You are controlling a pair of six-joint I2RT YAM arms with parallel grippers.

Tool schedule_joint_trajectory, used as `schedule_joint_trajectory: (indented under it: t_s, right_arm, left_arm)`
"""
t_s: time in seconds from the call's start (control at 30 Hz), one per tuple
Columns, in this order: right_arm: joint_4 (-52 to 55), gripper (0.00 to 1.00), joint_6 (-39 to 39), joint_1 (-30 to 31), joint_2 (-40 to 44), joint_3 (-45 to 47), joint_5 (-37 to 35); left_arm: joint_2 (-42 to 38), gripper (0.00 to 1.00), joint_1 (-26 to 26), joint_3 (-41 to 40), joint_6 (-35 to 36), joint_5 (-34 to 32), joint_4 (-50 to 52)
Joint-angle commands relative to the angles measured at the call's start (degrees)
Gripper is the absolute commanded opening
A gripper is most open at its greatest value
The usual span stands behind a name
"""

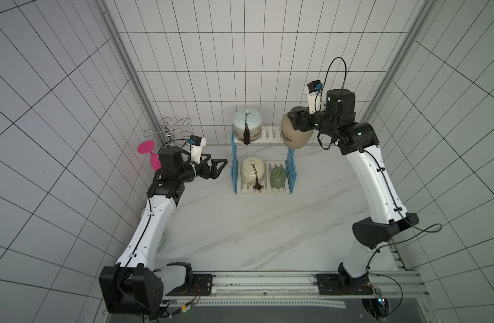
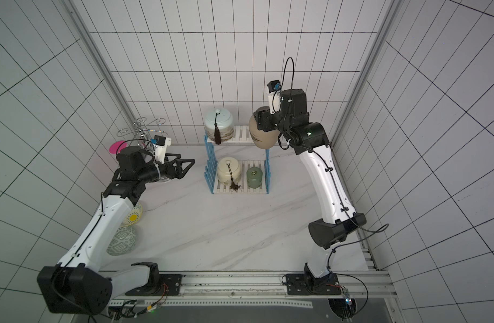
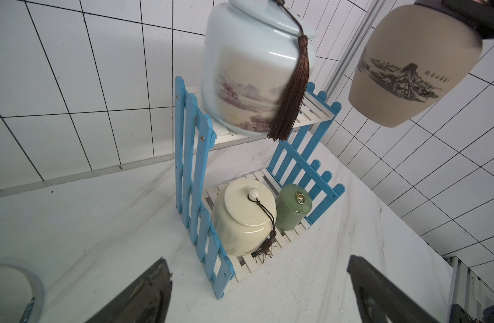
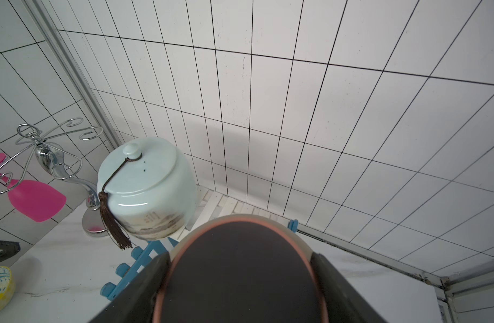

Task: Remove the tea canisters from the shelf
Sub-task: Pick up the tea canister from the shelf, then place the tea canister at the center of the board.

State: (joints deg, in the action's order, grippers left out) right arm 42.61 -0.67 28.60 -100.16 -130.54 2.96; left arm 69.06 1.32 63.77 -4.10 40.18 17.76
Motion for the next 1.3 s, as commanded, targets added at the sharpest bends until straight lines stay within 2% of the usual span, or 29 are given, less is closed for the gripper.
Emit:
schedule_joint_trajectory:
  t_s: [0.0,0.37,0.57,0.83,1.0,1.27]
  right_arm:
    - [-11.3,0.38,-0.4,-0.3,7.2,7.1,-2.0]
    - [-25.1,0.35,2.2,-2.0,29.3,41.2,-3.8]
    - [-31.2,0.35,2.6,-2.1,40.4,57.6,-1.9]
    - [-34.3,0.35,6.3,-2.0,52.6,73.8,-1.7]
    - [-36.6,0.36,6.8,-1.5,58.5,83.2,1.2]
    - [-38.4,0.36,5.4,0.4,63.7,92.5,2.1]
  left_arm:
    - [-0.3,0.99,-0.8,-0.7,0.3,0.6,-1.1]
    - [-0.1,0.99,-1.3,-1.4,1.5,0.4,-0.8]
    - [0.0,0.99,-1.8,-1.6,1.5,0.5,-0.7]
    - [0.1,0.99,-2.7,-2.1,1.6,0.6,-0.8]
    - [0.5,0.99,-2.7,-2.5,1.3,1.1,-1.4]
    - [1.1,0.99,-3.1,-2.4,1.5,1.0,-1.4]
